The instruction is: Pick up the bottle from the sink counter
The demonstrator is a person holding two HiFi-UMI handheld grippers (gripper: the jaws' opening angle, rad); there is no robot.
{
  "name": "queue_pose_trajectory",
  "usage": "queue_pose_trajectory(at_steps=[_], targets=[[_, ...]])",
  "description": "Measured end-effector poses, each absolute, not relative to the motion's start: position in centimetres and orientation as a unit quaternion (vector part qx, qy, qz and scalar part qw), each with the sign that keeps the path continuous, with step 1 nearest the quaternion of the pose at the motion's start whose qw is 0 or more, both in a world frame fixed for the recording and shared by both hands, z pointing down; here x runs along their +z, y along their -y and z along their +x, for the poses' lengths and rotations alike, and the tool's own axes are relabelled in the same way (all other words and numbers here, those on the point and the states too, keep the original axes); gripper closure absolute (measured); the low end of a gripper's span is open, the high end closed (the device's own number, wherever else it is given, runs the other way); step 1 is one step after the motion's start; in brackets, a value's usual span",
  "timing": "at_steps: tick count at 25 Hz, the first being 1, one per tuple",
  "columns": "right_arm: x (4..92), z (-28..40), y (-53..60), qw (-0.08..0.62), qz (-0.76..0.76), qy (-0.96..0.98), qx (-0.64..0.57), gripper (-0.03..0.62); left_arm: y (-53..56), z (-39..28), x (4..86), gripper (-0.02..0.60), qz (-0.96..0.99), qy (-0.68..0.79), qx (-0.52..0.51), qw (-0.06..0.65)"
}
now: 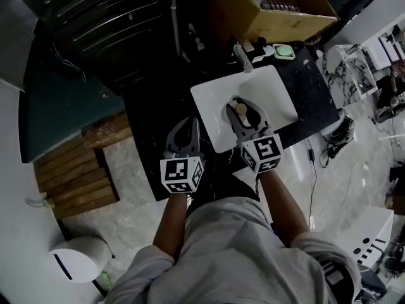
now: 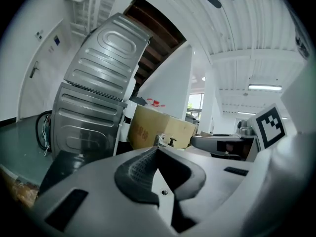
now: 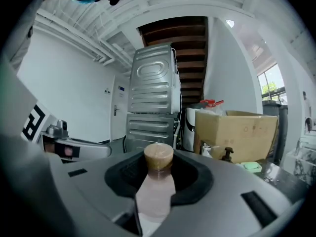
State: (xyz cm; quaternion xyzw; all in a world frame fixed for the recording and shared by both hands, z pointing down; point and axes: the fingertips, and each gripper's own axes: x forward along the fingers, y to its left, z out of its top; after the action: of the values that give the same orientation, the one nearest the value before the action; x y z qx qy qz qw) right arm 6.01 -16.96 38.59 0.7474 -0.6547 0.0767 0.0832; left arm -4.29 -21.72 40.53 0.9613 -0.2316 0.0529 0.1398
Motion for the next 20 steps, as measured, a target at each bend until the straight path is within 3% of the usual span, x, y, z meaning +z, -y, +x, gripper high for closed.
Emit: queue_pose_trajectory(at_steps=[20], targets=[[32.2,12.8,11.4,0.045,0.752,0.657,0.029,0.462,17.7,4.2,34.4,0.569,0.972,0.217,0.02,0.087]])
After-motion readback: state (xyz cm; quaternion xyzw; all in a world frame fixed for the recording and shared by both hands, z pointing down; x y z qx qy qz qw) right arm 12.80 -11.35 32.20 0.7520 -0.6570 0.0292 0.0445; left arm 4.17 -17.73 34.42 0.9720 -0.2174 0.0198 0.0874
